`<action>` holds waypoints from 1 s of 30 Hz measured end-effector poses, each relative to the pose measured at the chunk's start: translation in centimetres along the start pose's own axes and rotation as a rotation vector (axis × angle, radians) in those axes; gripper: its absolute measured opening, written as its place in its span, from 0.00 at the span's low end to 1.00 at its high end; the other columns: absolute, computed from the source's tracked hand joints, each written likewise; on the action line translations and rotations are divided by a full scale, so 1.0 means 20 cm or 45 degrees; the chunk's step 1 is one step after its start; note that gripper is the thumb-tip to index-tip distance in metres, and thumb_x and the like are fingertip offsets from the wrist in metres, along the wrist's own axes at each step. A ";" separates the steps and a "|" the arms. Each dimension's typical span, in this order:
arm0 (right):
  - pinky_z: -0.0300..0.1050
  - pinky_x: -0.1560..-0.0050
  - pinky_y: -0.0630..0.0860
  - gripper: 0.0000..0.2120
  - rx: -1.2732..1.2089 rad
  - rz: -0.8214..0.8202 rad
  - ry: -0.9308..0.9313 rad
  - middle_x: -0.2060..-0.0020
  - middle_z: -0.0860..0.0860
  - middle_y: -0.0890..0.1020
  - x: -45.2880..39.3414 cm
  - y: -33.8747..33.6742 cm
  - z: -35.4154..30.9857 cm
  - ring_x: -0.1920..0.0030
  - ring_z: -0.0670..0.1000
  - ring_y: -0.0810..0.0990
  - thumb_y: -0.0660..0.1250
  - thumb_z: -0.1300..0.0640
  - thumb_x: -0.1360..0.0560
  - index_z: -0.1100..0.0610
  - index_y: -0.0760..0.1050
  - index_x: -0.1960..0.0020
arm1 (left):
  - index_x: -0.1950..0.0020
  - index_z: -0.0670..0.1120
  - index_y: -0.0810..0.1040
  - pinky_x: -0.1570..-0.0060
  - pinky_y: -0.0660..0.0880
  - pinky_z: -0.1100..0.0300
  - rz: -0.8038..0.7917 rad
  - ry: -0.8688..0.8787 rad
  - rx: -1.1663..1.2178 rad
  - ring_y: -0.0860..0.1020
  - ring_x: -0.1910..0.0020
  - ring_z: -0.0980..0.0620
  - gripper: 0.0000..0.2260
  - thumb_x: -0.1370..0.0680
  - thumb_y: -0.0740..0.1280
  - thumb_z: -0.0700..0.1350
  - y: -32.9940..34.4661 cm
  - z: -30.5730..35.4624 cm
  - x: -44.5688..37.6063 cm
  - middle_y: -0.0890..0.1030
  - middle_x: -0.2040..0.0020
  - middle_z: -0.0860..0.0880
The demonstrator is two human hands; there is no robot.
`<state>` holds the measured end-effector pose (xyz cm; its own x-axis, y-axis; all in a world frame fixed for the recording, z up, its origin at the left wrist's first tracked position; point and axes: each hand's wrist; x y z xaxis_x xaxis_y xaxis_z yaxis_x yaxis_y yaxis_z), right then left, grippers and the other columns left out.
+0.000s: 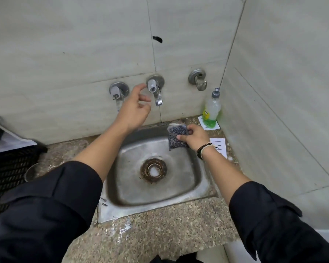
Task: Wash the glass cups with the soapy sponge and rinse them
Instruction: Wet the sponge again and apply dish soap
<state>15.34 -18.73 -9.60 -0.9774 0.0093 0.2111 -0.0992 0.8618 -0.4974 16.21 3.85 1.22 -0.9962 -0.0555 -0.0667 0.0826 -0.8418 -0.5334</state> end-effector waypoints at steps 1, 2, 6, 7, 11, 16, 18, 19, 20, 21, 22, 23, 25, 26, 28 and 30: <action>0.28 0.71 0.66 0.14 -0.042 -0.030 -0.012 0.66 0.43 0.77 0.00 0.02 -0.05 0.66 0.42 0.75 0.79 0.57 0.30 0.49 0.73 0.61 | 0.24 0.53 0.67 0.50 0.78 0.56 -0.004 0.055 -0.087 0.78 0.58 0.53 0.25 0.20 0.65 0.40 -0.03 0.03 -0.03 0.79 0.43 0.51; 0.28 0.70 0.67 0.13 -0.076 -0.050 -0.025 0.65 0.43 0.78 0.00 0.04 -0.09 0.65 0.44 0.77 0.79 0.56 0.30 0.50 0.74 0.59 | 0.24 0.53 0.69 0.48 0.76 0.58 -0.015 0.111 -0.179 0.78 0.58 0.53 0.24 0.19 0.65 0.41 -0.05 0.06 -0.06 0.80 0.44 0.52; 0.43 0.54 0.81 0.09 -0.169 -0.066 -0.036 0.63 0.46 0.84 -0.04 0.09 -0.20 0.60 0.49 0.84 0.80 0.55 0.32 0.51 0.79 0.59 | 0.29 0.49 0.79 0.40 0.73 0.61 -0.053 0.249 -0.514 0.82 0.43 0.46 0.16 0.18 0.68 0.46 -0.09 0.11 -0.13 0.84 0.40 0.46; 0.48 0.49 0.81 0.09 -0.185 -0.060 -0.040 0.62 0.47 0.85 -0.05 0.10 -0.21 0.58 0.50 0.85 0.80 0.55 0.32 0.50 0.80 0.60 | 0.30 0.49 0.79 0.38 0.73 0.59 -0.062 0.255 -0.551 0.81 0.41 0.45 0.16 0.18 0.68 0.46 -0.09 0.12 -0.14 0.84 0.39 0.45; 0.53 0.46 0.81 0.09 -0.252 -0.063 -0.012 0.62 0.48 0.86 -0.07 0.11 -0.27 0.57 0.51 0.85 0.80 0.54 0.33 0.51 0.80 0.61 | 0.27 0.51 0.77 0.36 0.73 0.55 -0.097 0.304 -0.758 0.80 0.37 0.42 0.19 0.19 0.70 0.47 -0.08 0.15 -0.19 0.84 0.38 0.44; 0.50 0.47 0.81 0.09 -0.310 -0.063 -0.016 0.61 0.49 0.86 -0.11 0.11 -0.29 0.57 0.52 0.85 0.80 0.54 0.32 0.52 0.80 0.59 | 0.35 0.47 0.82 0.47 0.74 0.60 -0.062 0.326 -0.799 0.82 0.42 0.45 0.15 0.20 0.70 0.49 0.00 0.22 -0.25 0.86 0.44 0.47; 0.47 0.47 0.80 0.09 -0.322 -0.072 -0.010 0.61 0.49 0.85 -0.11 0.10 -0.31 0.58 0.51 0.84 0.79 0.54 0.31 0.52 0.79 0.59 | 0.40 0.48 0.84 0.55 0.72 0.62 -0.030 0.259 -0.755 0.83 0.47 0.46 0.14 0.20 0.70 0.55 0.04 0.26 -0.30 0.86 0.47 0.48; 0.48 0.46 0.80 0.09 -0.337 -0.075 -0.002 0.60 0.49 0.86 -0.12 0.10 -0.31 0.57 0.52 0.84 0.79 0.54 0.31 0.52 0.79 0.59 | 0.42 0.50 0.83 0.55 0.74 0.60 -0.009 0.215 -0.805 0.83 0.48 0.45 0.15 0.21 0.69 0.59 0.07 0.28 -0.33 0.85 0.49 0.48; 0.51 0.46 0.81 0.09 -0.358 -0.073 0.004 0.60 0.50 0.86 -0.13 0.11 -0.31 0.56 0.52 0.85 0.79 0.54 0.32 0.52 0.80 0.58 | 0.43 0.51 0.83 0.53 0.75 0.57 0.011 0.180 -0.923 0.82 0.47 0.44 0.17 0.20 0.66 0.62 0.08 0.30 -0.35 0.85 0.49 0.47; 0.53 0.45 0.81 0.09 -0.371 -0.083 0.013 0.59 0.51 0.86 -0.13 0.10 -0.31 0.55 0.54 0.85 0.80 0.54 0.33 0.53 0.80 0.58 | 0.43 0.51 0.83 0.51 0.76 0.53 0.030 0.165 -1.074 0.82 0.46 0.42 0.19 0.19 0.63 0.64 0.10 0.31 -0.37 0.84 0.48 0.46; 0.55 0.45 0.81 0.10 -0.386 -0.092 0.011 0.59 0.52 0.87 -0.16 0.11 -0.29 0.55 0.55 0.86 0.80 0.54 0.34 0.53 0.81 0.57 | 0.43 0.50 0.82 0.51 0.75 0.52 0.049 0.183 -1.217 0.81 0.45 0.42 0.20 0.18 0.60 0.64 0.11 0.32 -0.38 0.84 0.47 0.46; 0.57 0.45 0.81 0.10 -0.385 -0.109 0.015 0.59 0.53 0.87 -0.17 0.12 -0.28 0.55 0.56 0.86 0.80 0.55 0.34 0.53 0.81 0.57 | 0.43 0.49 0.82 0.51 0.75 0.51 0.072 0.227 -1.336 0.81 0.44 0.42 0.21 0.17 0.58 0.63 0.13 0.31 -0.38 0.84 0.46 0.46; 0.59 0.45 0.81 0.11 -0.408 -0.139 0.015 0.59 0.53 0.87 -0.21 0.14 -0.27 0.55 0.57 0.86 0.80 0.57 0.34 0.54 0.80 0.56 | 0.41 0.48 0.80 0.50 0.74 0.50 0.124 0.367 -1.519 0.79 0.43 0.43 0.21 0.15 0.54 0.60 0.14 0.29 -0.37 0.82 0.44 0.45; 0.59 0.45 0.81 0.11 -0.422 -0.149 0.008 0.59 0.53 0.87 -0.21 0.15 -0.27 0.55 0.57 0.86 0.80 0.57 0.34 0.54 0.80 0.56 | 0.39 0.48 0.78 0.47 0.73 0.49 0.126 0.420 -1.582 0.76 0.41 0.43 0.20 0.14 0.52 0.59 0.14 0.28 -0.37 0.80 0.41 0.45; 0.57 0.45 0.81 0.11 -0.397 -0.157 -0.006 0.59 0.53 0.86 -0.23 0.16 -0.27 0.55 0.55 0.86 0.80 0.57 0.33 0.53 0.80 0.55 | 0.36 0.48 0.74 0.44 0.71 0.47 0.067 0.452 -1.625 0.73 0.39 0.42 0.20 0.14 0.49 0.57 0.14 0.26 -0.38 0.76 0.37 0.44; 0.56 0.45 0.81 0.11 -0.377 -0.153 -0.019 0.58 0.52 0.86 -0.23 0.17 -0.27 0.55 0.54 0.85 0.79 0.56 0.32 0.52 0.80 0.53 | 0.36 0.48 0.72 0.46 0.72 0.47 -0.046 0.408 -1.496 0.75 0.40 0.41 0.20 0.14 0.47 0.58 0.12 0.26 -0.40 0.77 0.39 0.44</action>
<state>20.58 -13.12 -7.80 -0.9648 -0.1075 0.2400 -0.1581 0.9664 -0.2027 24.33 -0.49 4.79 -0.9605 0.2328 -0.1524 0.1941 0.1680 -0.9665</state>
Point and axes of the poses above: each hand's wrist, its own x-axis away from the middle knuckle, its own y-axis out of the palm, z = x × y
